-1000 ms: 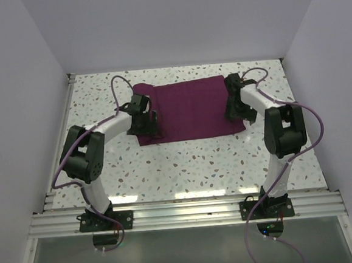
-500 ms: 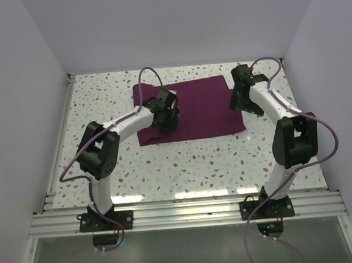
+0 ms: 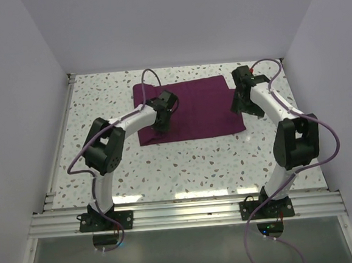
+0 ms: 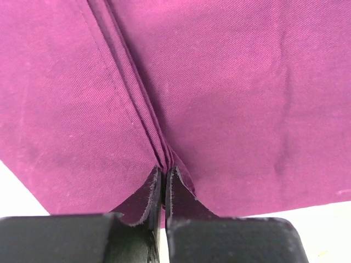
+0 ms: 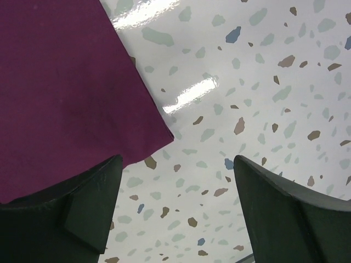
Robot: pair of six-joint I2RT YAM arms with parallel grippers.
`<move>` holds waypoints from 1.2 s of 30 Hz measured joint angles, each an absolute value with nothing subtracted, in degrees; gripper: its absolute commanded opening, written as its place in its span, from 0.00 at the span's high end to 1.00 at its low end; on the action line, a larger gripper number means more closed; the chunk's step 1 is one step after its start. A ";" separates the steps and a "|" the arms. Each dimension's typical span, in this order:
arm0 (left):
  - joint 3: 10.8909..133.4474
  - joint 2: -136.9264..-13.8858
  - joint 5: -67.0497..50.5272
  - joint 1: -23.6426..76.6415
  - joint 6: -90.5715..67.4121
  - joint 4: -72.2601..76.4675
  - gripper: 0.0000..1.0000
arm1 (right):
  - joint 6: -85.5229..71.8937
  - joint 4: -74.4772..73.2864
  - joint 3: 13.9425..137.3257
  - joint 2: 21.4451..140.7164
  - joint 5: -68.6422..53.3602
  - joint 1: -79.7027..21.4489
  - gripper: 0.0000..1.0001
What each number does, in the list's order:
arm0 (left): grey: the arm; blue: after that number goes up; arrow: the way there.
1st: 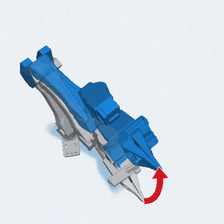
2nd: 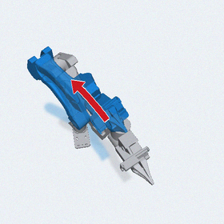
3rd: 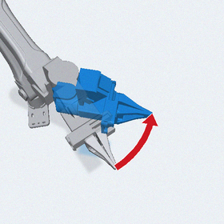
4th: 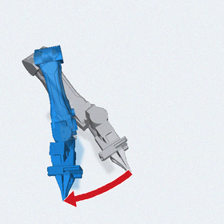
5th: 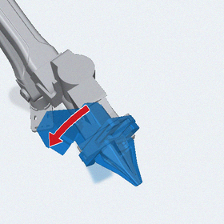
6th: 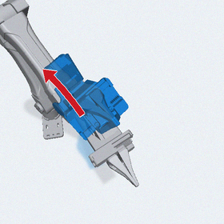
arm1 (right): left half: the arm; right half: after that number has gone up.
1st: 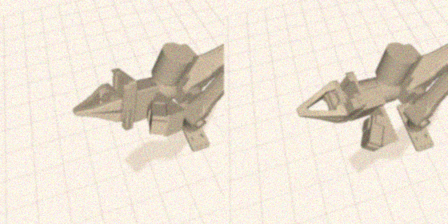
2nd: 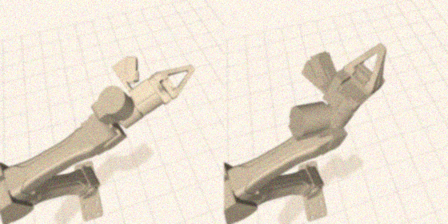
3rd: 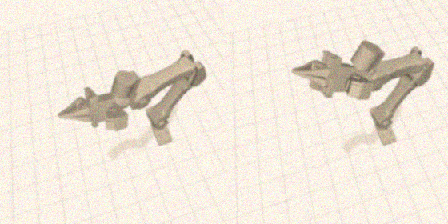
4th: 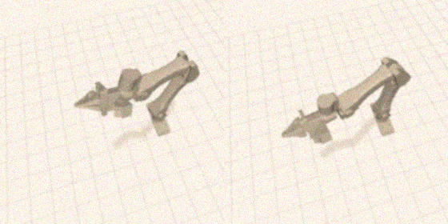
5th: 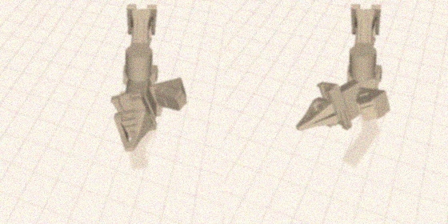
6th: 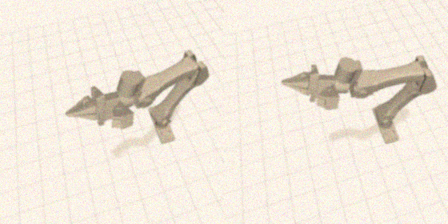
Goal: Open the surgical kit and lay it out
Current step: Open the surgical kit at the center of the board.
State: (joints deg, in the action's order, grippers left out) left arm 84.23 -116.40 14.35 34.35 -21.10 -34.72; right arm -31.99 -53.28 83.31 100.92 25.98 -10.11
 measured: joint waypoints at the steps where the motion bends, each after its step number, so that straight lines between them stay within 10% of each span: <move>1: 84.82 -116.38 14.50 34.20 -21.06 -35.51 1.00 | -31.92 -53.56 83.61 101.01 25.96 -10.11 0.17; 10: 81.03 -102.48 15.25 26.41 -23.14 -37.78 0.95 | -31.16 -54.08 94.85 106.00 20.99 -10.11 0.16; 13: 74.17 -92.73 16.38 20.05 -23.79 -36.99 0.75 | -31.16 -53.23 99.74 108.55 18.98 -10.11 0.14; 16: 67.96 -87.37 18.52 16.16 -24.40 -36.75 0.08 | -31.38 -52.93 107.15 112.92 17.23 -10.09 0.14; 17: 66.04 -86.89 18.85 15.73 -24.69 -36.75 0.01 | -31.48 -52.93 109.69 114.56 16.88 -10.07 0.14; 36: 55.35 -83.07 18.15 15.51 -27.49 -39.05 0.00 | -35.03 -52.64 126.23 138.56 15.35 -2.87 0.24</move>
